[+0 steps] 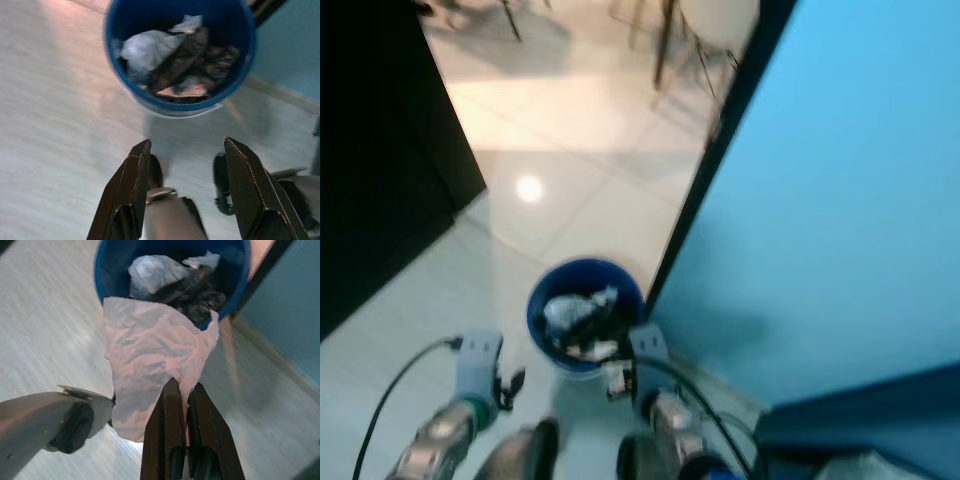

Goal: Clean up the room

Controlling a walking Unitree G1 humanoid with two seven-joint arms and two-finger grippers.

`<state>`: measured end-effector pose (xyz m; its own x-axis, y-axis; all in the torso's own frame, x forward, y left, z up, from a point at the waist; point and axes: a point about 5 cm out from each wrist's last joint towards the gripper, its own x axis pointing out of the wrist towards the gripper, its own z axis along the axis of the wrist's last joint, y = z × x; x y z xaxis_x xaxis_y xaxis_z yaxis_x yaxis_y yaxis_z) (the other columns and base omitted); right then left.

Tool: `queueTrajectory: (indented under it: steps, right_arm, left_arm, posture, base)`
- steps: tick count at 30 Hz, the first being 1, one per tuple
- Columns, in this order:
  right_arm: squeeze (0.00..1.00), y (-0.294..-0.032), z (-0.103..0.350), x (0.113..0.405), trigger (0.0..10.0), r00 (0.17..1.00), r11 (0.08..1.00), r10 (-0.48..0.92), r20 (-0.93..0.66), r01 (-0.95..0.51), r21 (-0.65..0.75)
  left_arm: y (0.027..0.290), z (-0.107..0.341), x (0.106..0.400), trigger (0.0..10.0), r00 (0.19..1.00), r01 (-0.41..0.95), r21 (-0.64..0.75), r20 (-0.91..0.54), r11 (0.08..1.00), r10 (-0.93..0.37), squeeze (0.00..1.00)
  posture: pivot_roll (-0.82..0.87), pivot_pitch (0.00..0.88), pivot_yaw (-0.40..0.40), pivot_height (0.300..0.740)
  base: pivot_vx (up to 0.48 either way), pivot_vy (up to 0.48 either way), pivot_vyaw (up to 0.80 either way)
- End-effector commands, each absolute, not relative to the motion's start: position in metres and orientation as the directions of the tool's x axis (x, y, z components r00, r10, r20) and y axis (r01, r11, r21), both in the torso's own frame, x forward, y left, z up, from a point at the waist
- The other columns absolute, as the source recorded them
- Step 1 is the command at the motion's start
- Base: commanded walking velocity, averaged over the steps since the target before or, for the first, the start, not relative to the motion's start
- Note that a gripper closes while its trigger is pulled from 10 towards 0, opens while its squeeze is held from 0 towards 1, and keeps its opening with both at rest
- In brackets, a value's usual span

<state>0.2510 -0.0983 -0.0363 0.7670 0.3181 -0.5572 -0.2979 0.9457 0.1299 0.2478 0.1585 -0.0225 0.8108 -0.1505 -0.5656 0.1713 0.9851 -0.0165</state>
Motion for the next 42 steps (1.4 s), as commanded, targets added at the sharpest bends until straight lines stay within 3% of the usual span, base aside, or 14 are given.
queueTrajectory:
  steps: [1, 10, 17, 27, 31, 42]
  right_arm:
    - [0.00, -0.095, -0.045, 0.240, 10.0, 0.736, 0.943, 0.326, -0.594, -0.295, 0.152]
    - [0.00, -0.093, -0.043, 0.243, 10.0, 0.734, 0.938, 0.339, -0.588, -0.312, 0.151]
    - [0.00, -0.092, -0.029, 0.265, 10.0, 0.695, 0.906, 0.378, -0.612, -0.414, 0.090]
    - [0.00, -0.088, 0.010, 0.308, 10.0, 0.765, 0.911, 0.378, -0.522, -0.408, 0.062]
    - [0.00, -0.074, 0.057, 0.344, 10.0, 0.818, 0.904, 0.409, -0.404, -0.422, 0.062]
    - [0.00, -0.069, 0.116, 0.380, 10.0, 0.907, 0.939, 0.342, -0.245, -0.339, 0.055]
  left_arm:
    - [0.162, -0.030, 0.237, 10.0, 0.789, 0.165, -0.012, -0.598, 0.986, -0.140, 0.00]
    - [0.167, -0.029, 0.240, 10.0, 0.796, 0.168, 0.037, -0.594, 0.985, -0.114, 0.00]
    - [0.185, -0.002, 0.256, 10.0, 0.868, 0.283, 0.306, -0.486, 0.909, -0.106, 0.00]
    - [0.189, 0.027, 0.276, 10.0, 0.904, 0.350, 0.442, -0.390, 0.826, -0.175, 0.00]
    - [0.189, 0.064, 0.291, 10.0, 0.924, 0.369, 0.521, -0.293, 0.770, -0.245, 0.00]
    - [0.209, 0.093, 0.283, 10.0, 0.931, 0.366, 0.593, -0.245, 0.717, -0.272, 0.00]
  posture:
    - [0.18, 0.163, -0.025, 0.740]
    - [0.18, 0.165, -0.031, 0.740]
    - [0.21, 0.235, -0.079, 0.740]
    - [0.18, 0.366, -0.091, 0.740]
    - [0.20, 0.492, -0.080, 0.740]
    - [0.25, 0.538, -0.063, 0.740]
  base:
    - [0.000, 0.000, 0.00]
    - [0.000, 0.000, 0.00]
    - [0.000, 0.000, 0.00]
    - [0.000, 0.000, 0.00]
    - [0.000, 0.000, 0.00]
    - [0.000, 0.000, 0.00]
